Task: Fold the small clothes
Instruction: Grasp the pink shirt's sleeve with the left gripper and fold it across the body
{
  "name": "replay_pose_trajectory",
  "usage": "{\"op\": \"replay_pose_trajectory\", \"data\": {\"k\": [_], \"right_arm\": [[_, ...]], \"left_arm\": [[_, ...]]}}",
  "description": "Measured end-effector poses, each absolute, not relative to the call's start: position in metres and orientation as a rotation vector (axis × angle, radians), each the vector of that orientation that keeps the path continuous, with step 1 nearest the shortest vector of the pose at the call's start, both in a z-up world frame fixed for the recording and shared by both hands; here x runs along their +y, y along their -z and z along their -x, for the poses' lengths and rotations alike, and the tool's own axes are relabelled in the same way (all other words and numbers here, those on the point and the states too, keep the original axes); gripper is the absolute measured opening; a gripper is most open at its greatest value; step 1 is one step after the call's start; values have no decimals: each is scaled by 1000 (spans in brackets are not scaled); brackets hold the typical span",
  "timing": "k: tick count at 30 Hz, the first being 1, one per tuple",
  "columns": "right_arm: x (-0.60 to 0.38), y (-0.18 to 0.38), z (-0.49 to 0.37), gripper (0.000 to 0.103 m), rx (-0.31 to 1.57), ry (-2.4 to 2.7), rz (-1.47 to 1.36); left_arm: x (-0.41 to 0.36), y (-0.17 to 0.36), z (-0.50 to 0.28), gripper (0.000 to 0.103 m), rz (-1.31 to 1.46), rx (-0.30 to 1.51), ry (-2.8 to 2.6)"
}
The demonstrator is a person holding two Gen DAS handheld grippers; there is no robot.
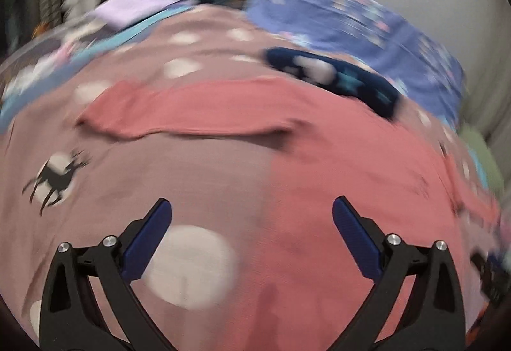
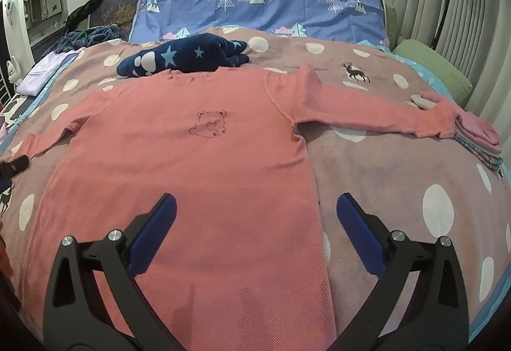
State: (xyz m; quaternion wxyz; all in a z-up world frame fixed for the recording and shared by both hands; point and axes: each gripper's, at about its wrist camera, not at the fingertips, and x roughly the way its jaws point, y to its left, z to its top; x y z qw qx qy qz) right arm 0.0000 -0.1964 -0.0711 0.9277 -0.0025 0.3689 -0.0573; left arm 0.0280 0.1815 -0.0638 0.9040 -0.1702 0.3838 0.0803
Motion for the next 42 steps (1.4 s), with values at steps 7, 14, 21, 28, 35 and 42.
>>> {"op": "replay_pose_trajectory", "data": {"k": [7, 14, 21, 28, 35, 42], "right_arm": [[-195, 82, -9, 101, 793, 122, 17], [-195, 88, -12, 101, 798, 145, 25], [-213, 94, -22, 101, 808, 191, 1], [-224, 94, -36, 101, 796, 182, -28], [-239, 101, -32, 101, 814, 207, -41], [-255, 99, -29, 101, 788, 215, -36]], "left_arm": [[341, 113, -49, 69, 755, 807, -392], [394, 119, -92, 21, 899, 711, -393], [368, 71, -134, 2, 724, 672, -310], [228, -14, -175, 2, 477, 571, 26], [44, 11, -194, 17, 255, 679, 345], [-7, 78, -178, 49, 159, 856, 462]]}}
